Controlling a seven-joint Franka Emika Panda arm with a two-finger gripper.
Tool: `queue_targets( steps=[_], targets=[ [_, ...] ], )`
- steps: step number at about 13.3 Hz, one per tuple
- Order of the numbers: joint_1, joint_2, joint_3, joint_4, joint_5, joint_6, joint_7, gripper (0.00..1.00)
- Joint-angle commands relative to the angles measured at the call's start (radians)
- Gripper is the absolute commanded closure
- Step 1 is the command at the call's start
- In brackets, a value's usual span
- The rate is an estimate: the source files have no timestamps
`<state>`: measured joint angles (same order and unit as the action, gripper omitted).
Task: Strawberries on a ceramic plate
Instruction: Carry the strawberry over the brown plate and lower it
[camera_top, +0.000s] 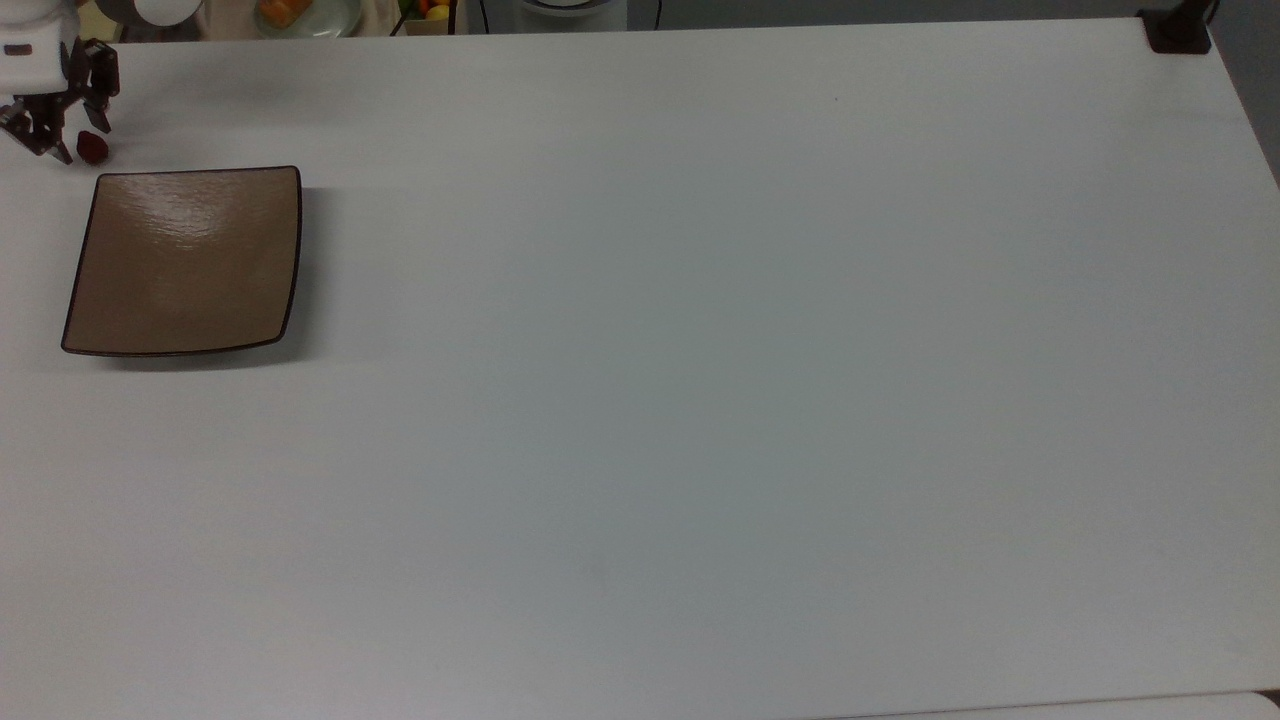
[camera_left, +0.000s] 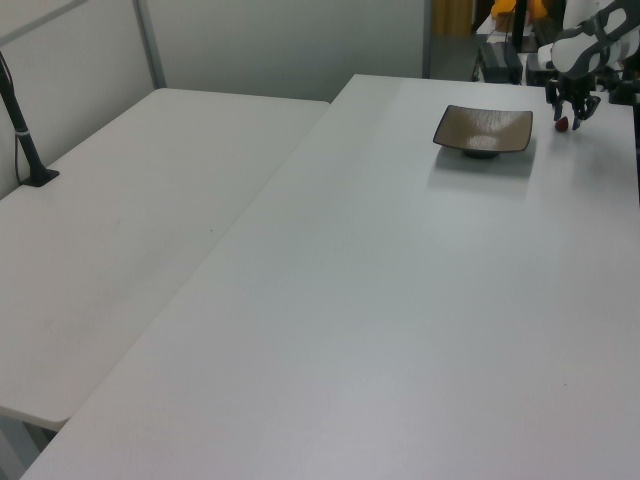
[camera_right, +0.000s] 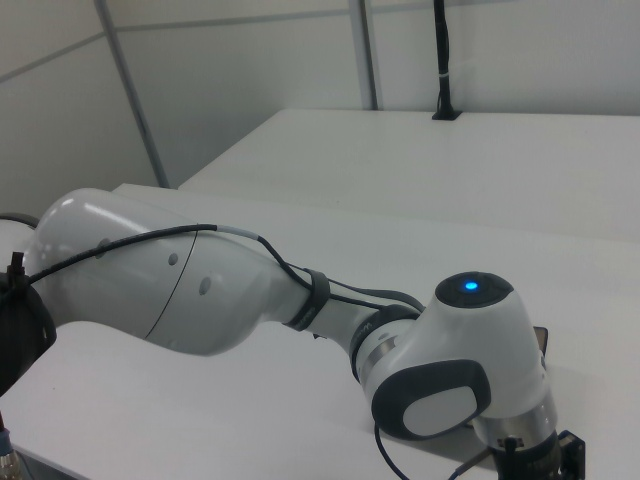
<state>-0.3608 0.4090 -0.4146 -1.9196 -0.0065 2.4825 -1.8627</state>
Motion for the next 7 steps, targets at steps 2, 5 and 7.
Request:
queue_targets(
  steps=[2,5,7],
  targets=[
    [0.011,-0.009,-0.007,-0.021,0.02,0.016,-0.006,0.46],
    [0.014,-0.009,-0.007,-0.028,0.034,0.015,-0.006,0.45],
    [0.017,-0.009,-0.006,-0.03,0.074,0.015,-0.006,0.45]
  ],
)
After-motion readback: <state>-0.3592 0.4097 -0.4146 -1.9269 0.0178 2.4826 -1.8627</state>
